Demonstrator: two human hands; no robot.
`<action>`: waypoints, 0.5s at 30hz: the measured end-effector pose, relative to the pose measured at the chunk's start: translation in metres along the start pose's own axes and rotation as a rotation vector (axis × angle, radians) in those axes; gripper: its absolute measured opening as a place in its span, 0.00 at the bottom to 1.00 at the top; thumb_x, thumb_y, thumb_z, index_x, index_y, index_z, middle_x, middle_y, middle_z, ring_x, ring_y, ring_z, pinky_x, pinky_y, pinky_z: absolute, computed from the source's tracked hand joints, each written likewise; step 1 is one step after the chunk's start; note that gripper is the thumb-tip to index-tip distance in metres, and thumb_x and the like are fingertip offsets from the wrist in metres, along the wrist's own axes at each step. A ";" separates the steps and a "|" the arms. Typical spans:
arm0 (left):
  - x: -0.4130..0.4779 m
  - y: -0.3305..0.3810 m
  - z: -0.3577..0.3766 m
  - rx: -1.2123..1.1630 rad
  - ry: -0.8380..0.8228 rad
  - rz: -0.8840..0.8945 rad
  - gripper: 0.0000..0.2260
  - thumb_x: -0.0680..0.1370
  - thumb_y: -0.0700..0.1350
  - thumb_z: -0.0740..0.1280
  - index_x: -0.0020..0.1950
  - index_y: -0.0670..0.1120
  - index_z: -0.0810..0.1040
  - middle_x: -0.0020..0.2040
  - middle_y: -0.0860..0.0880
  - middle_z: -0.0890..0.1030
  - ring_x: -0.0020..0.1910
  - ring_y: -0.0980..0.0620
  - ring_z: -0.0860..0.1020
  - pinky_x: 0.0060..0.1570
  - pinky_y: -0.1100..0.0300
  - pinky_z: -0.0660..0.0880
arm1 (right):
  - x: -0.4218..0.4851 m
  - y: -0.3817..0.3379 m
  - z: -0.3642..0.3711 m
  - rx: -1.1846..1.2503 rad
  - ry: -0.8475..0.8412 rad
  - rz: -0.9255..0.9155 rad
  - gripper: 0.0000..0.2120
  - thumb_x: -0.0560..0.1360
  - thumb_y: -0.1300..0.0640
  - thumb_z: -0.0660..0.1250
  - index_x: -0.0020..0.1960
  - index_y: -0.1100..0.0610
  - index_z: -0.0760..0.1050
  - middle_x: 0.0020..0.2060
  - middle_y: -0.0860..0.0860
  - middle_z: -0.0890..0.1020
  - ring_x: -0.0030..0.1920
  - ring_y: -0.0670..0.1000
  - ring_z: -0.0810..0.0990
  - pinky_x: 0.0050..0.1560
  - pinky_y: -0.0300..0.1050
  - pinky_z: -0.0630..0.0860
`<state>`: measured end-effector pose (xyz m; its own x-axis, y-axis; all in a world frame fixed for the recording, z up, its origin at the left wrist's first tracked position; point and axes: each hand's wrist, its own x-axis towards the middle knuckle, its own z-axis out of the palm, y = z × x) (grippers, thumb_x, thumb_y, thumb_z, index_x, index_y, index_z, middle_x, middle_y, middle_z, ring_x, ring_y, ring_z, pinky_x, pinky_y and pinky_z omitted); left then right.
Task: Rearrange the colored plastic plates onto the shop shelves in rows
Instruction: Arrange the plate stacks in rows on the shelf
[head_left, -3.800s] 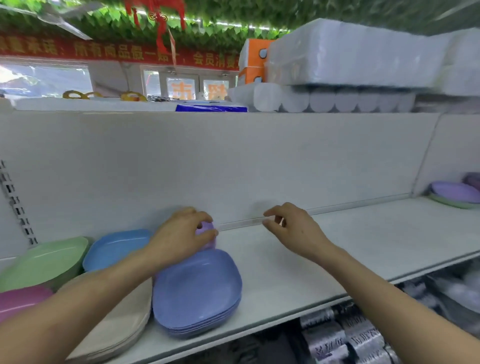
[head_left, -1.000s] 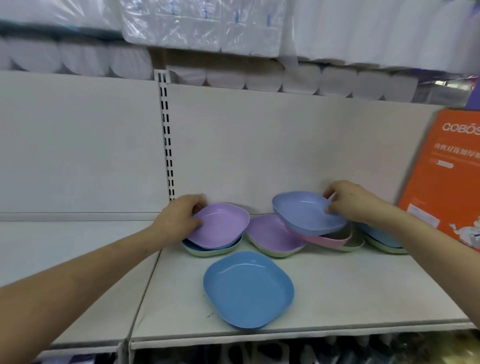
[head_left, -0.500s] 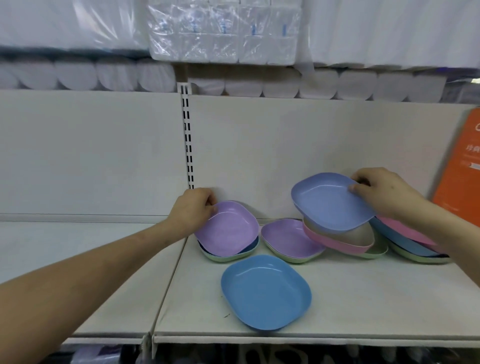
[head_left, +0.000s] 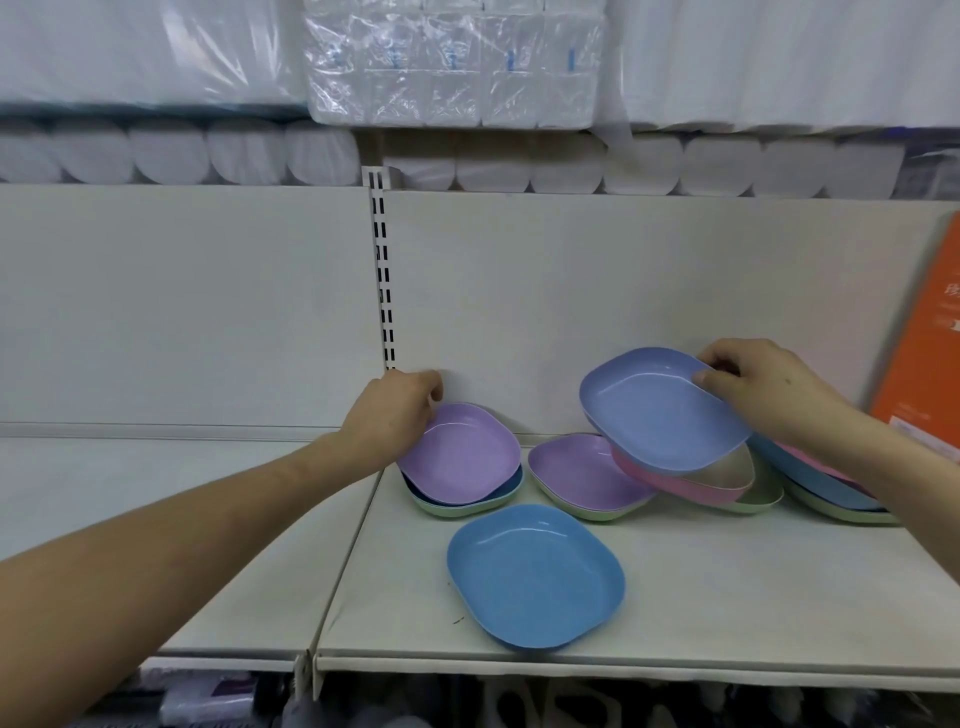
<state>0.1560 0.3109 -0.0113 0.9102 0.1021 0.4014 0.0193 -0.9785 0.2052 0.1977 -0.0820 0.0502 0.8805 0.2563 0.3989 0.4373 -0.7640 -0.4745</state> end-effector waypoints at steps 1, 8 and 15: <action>0.000 0.000 0.000 -0.002 -0.009 -0.013 0.08 0.77 0.40 0.64 0.53 0.49 0.80 0.47 0.47 0.84 0.46 0.42 0.80 0.47 0.51 0.79 | -0.001 0.000 0.001 0.012 0.000 0.001 0.08 0.82 0.58 0.64 0.46 0.55 0.80 0.40 0.53 0.81 0.40 0.53 0.75 0.39 0.48 0.69; 0.000 0.009 0.006 -0.071 -0.069 -0.067 0.04 0.76 0.43 0.67 0.50 0.48 0.79 0.49 0.50 0.81 0.49 0.46 0.79 0.43 0.56 0.73 | -0.003 -0.002 0.002 0.028 -0.008 0.003 0.08 0.82 0.58 0.64 0.46 0.54 0.80 0.39 0.52 0.80 0.39 0.51 0.75 0.38 0.48 0.69; 0.002 0.010 0.003 -0.155 -0.091 -0.047 0.04 0.75 0.44 0.74 0.48 0.46 0.81 0.42 0.53 0.81 0.45 0.49 0.79 0.37 0.59 0.69 | -0.003 0.001 0.006 0.027 -0.010 0.008 0.08 0.82 0.58 0.64 0.46 0.54 0.80 0.40 0.52 0.81 0.40 0.52 0.76 0.39 0.48 0.70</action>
<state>0.1596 0.3004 -0.0109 0.9435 0.1238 0.3075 0.0052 -0.9331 0.3595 0.1969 -0.0800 0.0434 0.8857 0.2559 0.3873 0.4348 -0.7497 -0.4989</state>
